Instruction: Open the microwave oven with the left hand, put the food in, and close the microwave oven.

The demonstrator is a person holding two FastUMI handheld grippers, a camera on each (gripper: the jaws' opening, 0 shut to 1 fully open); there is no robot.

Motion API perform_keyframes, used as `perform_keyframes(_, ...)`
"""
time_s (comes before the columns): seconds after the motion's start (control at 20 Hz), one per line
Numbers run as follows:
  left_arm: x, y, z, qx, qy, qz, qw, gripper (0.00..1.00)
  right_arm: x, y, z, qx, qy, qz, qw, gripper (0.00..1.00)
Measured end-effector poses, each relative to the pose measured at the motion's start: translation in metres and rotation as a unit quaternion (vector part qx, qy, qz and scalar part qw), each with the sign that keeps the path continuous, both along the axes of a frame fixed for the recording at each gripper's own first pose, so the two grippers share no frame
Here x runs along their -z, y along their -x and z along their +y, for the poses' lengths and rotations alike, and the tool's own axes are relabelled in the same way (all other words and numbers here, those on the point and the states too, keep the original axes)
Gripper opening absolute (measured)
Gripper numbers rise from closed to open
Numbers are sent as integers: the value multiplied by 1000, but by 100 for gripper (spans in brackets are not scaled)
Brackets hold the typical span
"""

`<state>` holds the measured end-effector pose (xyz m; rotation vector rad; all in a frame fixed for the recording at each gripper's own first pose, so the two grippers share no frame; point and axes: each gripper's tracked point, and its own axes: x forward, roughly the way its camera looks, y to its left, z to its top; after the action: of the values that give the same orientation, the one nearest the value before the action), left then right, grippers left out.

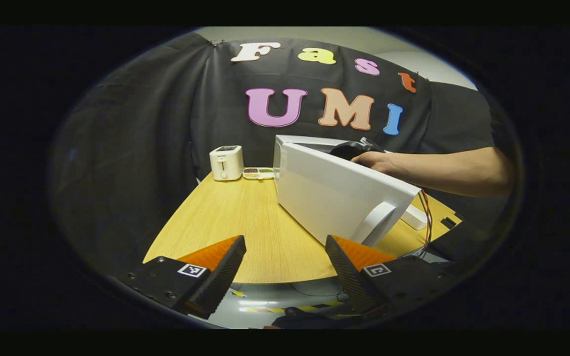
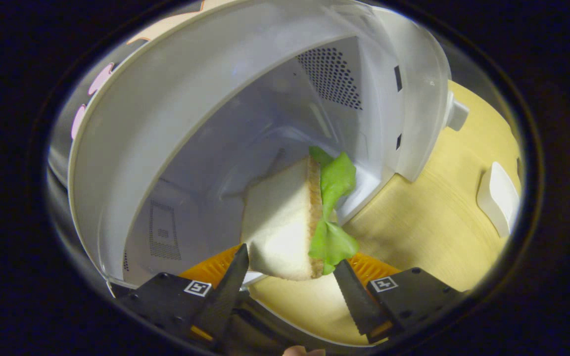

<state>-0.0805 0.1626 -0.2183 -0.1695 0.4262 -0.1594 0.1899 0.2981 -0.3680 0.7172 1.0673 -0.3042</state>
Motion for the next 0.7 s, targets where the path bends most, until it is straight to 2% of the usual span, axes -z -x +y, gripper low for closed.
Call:
perform_keyframes(0.15,2,4,3,-3,0,0,1000,99,-2,3,-5,11,-4,2,1000,92)
perform_keyframes(0.4,0,5,0,4,-4,-1,1000,99,-6,-26,4,12,-26,-50,998,91)
perform_keyframes(0.45,0,5,-2,6,-5,-1,1000,99,-7,-24,3,9,-24,-52,998,100)
perform_keyframes(0.7,-6,-4,-16,17,-1,-11,1000,99,-14,-10,-10,-39,-12,-76,996,100)
